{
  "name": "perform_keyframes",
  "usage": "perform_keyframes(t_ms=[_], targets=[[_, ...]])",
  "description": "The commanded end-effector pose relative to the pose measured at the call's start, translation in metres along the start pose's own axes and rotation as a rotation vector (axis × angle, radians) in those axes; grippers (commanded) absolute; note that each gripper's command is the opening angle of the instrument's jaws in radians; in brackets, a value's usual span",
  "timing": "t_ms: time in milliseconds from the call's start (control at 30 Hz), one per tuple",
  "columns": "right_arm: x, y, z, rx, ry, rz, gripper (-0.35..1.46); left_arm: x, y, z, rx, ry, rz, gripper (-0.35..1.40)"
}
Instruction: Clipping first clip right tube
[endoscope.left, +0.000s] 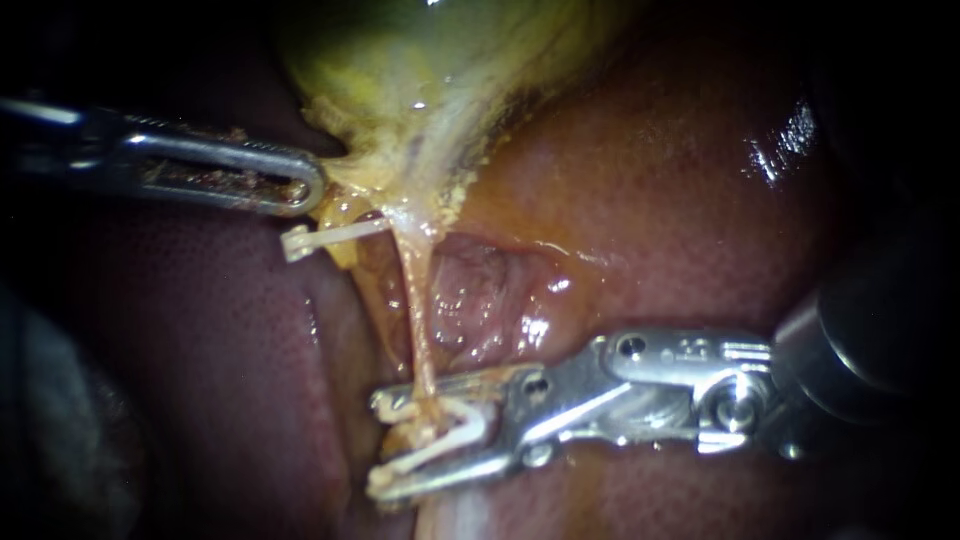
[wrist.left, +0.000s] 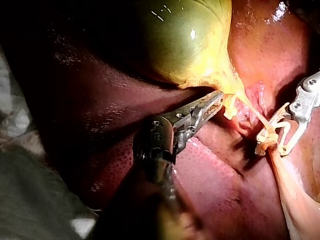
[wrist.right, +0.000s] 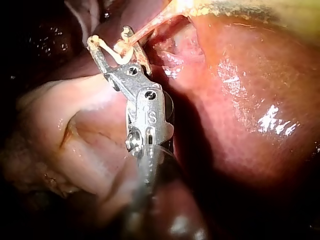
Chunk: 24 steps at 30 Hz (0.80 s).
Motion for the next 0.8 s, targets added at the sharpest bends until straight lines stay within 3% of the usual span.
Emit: perform_keyframes(t_ms=[33,267,367,800], targets=[[0.0001,0.0000,-0.0001,-0.009,0.004,0.014,0.12,0.0000,0.0000,0.0000,0.000,0.000,0.000,-0.35],[0.0002,-0.0001,-0.0007,-0.011,0.002,0.157,-0.35,0.0000,0.0000,0.0000,0.000,0.000,0.000,-0.35],[0.0000,-0.0001,-0.0010,-0.012,-0.002,0.192,-0.35,-0.0001,-0.0001,0.0001,0.000,0.000,0.001,-0.35],[-0.0007,-0.0001,-0.0013,-0.016,-0.015,0.188,-0.35,-0.0002,-0.0003,0.0002,0.001,0.000,0.002,-0.35]])
